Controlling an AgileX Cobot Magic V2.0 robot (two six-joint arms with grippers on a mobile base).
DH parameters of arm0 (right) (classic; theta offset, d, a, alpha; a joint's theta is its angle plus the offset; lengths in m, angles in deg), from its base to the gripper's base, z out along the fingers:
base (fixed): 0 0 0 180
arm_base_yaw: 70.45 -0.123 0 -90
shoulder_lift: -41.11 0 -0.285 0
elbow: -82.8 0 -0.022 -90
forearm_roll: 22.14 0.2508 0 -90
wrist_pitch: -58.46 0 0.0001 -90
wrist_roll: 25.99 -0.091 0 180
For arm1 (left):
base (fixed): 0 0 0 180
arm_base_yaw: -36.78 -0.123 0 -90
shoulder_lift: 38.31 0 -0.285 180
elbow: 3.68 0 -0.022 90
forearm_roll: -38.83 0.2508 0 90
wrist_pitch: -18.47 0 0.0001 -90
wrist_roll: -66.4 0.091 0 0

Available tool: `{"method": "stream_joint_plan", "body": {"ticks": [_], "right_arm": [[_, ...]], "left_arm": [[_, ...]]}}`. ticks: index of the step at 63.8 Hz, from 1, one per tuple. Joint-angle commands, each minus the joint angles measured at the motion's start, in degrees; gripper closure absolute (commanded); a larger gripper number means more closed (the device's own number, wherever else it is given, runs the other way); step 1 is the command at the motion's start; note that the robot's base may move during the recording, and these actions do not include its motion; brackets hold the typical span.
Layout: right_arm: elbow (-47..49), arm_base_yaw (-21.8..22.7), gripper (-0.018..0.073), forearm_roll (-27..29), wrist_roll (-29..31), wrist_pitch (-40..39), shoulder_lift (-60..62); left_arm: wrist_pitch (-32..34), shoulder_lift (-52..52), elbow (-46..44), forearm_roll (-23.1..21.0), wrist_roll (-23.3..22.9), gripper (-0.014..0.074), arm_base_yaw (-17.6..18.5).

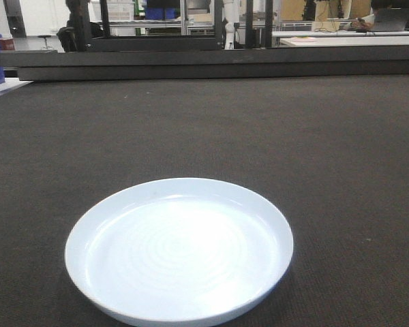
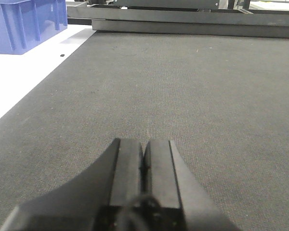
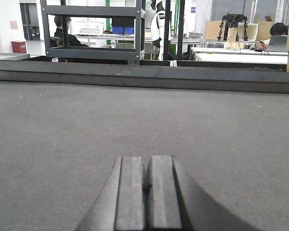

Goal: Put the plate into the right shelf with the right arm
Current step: 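Move the right gripper down toward the white plate's rim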

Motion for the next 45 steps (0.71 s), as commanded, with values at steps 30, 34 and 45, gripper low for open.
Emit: {"method": "stream_joint_plan", "body": {"ticks": [30,34,45], "right_arm": [[0.6,0.0,0.0513,-0.6,0.3,-8.3,0.7],[0.6,0.0,0.0513,-0.5,0.3,-12.6,0.7],[4.2,0.0,0.0513,-0.3,0.3,-15.7,0.7]], "left_arm": [[5.0,0.1,0.5,-0.2,0.2,0.0643,0.2],[5.0,0.1,0.5,-0.2,0.2,0.0643,0.2],[5.0,0.1,0.5,-0.2,0.2,0.0643,0.2]]}}
